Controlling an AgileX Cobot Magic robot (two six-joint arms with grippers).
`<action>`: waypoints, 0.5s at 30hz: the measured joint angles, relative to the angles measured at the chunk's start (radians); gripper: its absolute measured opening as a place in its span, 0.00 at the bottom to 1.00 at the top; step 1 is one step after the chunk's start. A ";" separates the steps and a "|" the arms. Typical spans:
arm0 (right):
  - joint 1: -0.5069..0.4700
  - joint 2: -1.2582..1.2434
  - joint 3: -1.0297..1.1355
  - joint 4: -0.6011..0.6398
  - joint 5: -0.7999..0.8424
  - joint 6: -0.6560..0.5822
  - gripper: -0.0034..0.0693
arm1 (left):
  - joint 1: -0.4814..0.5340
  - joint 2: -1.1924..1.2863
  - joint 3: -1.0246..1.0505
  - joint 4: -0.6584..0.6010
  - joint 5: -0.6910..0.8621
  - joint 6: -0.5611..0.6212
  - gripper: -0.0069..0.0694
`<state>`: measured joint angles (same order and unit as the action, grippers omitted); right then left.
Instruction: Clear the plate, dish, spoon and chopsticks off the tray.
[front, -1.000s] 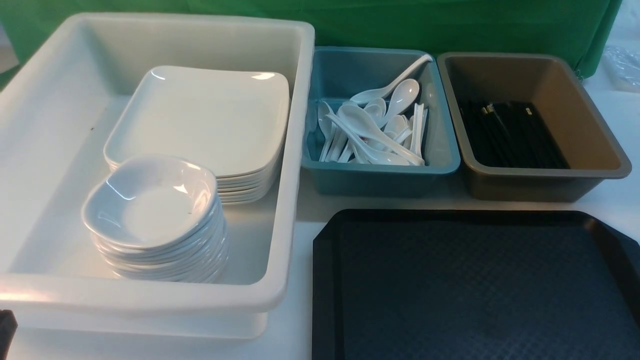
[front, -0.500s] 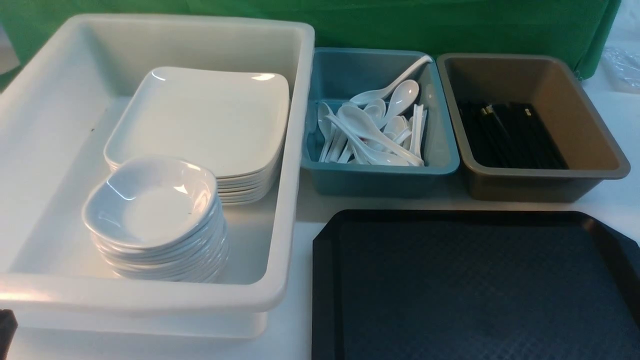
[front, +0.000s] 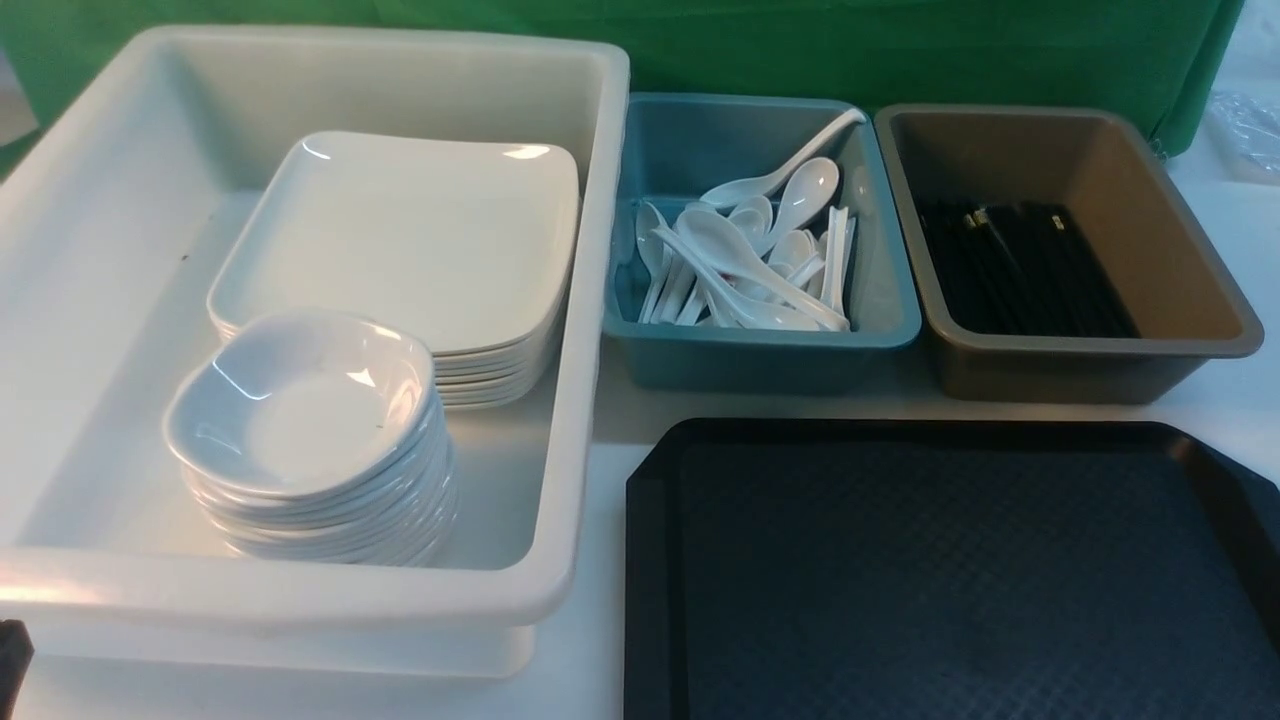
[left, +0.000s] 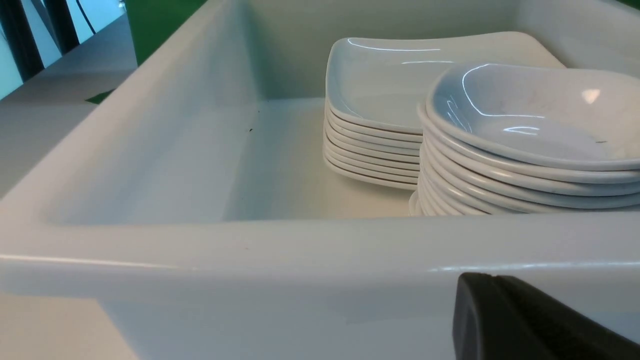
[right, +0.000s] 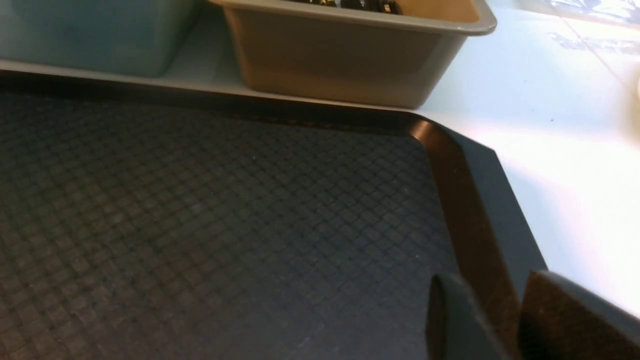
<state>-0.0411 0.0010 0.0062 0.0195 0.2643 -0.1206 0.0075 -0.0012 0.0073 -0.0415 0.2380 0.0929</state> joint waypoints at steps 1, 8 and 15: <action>0.000 0.000 0.000 0.000 0.000 0.001 0.37 | 0.000 0.000 0.000 0.000 0.000 0.000 0.09; 0.000 0.000 0.000 0.000 0.000 0.001 0.37 | 0.000 0.000 0.000 0.008 0.000 0.000 0.09; 0.001 0.000 0.000 0.000 -0.001 0.001 0.37 | 0.000 0.000 0.000 0.011 0.000 0.000 0.09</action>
<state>-0.0399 0.0010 0.0062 0.0195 0.2634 -0.1199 0.0075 -0.0012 0.0073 -0.0301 0.2380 0.0929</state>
